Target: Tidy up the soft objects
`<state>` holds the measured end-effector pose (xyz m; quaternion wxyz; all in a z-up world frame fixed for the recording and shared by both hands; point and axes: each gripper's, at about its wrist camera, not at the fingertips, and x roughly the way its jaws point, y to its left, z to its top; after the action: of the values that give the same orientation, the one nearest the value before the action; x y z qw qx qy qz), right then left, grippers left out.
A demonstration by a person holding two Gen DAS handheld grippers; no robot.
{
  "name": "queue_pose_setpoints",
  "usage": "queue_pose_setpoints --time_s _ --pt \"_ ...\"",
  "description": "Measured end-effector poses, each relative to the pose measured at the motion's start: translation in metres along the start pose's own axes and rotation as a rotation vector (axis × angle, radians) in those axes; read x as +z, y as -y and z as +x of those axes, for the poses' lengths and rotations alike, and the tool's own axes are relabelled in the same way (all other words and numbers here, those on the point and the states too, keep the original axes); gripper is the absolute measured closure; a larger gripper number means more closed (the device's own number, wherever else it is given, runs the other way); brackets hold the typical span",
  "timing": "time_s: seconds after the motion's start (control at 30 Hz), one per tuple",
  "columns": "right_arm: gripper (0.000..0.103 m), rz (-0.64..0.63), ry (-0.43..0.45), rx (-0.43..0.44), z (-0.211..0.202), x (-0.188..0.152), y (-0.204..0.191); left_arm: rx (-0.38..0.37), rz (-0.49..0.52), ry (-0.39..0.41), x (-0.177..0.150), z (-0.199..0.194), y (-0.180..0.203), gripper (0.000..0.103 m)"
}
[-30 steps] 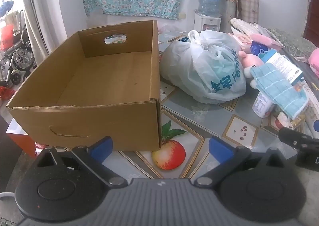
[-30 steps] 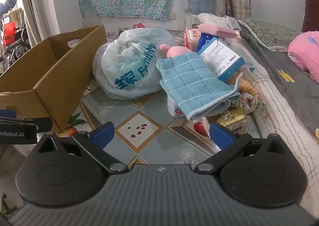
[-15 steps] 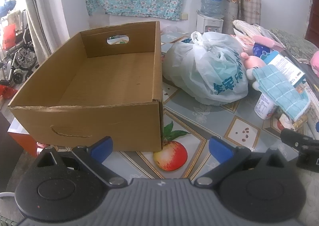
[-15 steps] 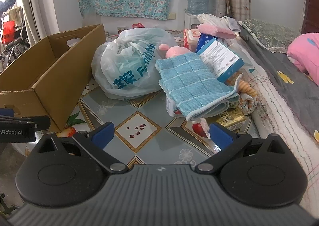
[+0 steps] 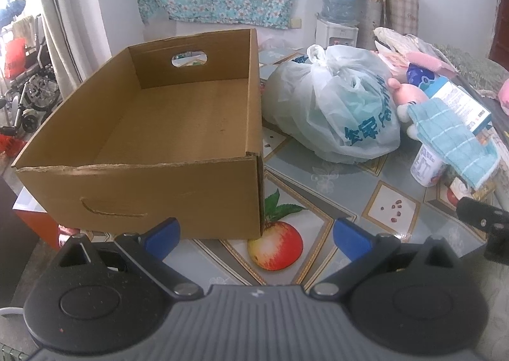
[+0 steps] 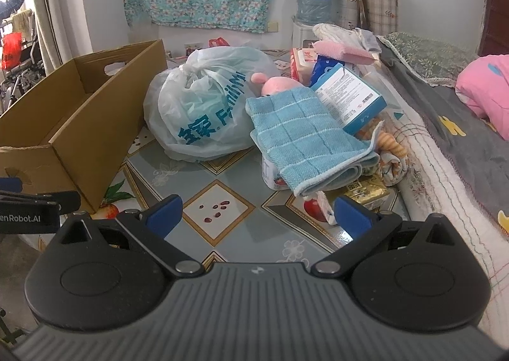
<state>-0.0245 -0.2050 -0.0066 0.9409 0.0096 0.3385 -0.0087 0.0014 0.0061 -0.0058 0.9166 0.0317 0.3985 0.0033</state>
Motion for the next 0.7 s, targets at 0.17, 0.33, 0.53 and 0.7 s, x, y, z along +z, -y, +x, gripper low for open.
queue_pose_setpoints --time_s 0.17,0.33,0.53,0.7 --pt "0.001 -0.002 -0.002 0.002 0.0009 0.0001 -0.0022 0.003 -0.002 -0.005 -0.0012 0.0016 -0.0001 0.0" --pt "0.001 -0.003 -0.005 0.002 0.0015 0.0003 -0.0029 0.004 -0.002 -0.008 -0.0015 0.0025 -0.0011 0.0" --pt "0.001 -0.003 -0.004 0.002 0.0016 0.0003 -0.0025 0.003 -0.001 -0.012 -0.0025 0.0035 -0.0016 0.0" --pt "0.001 -0.005 -0.008 0.002 0.0035 -0.0003 -0.0036 0.004 0.002 -0.016 -0.003 0.0044 -0.0012 0.0"
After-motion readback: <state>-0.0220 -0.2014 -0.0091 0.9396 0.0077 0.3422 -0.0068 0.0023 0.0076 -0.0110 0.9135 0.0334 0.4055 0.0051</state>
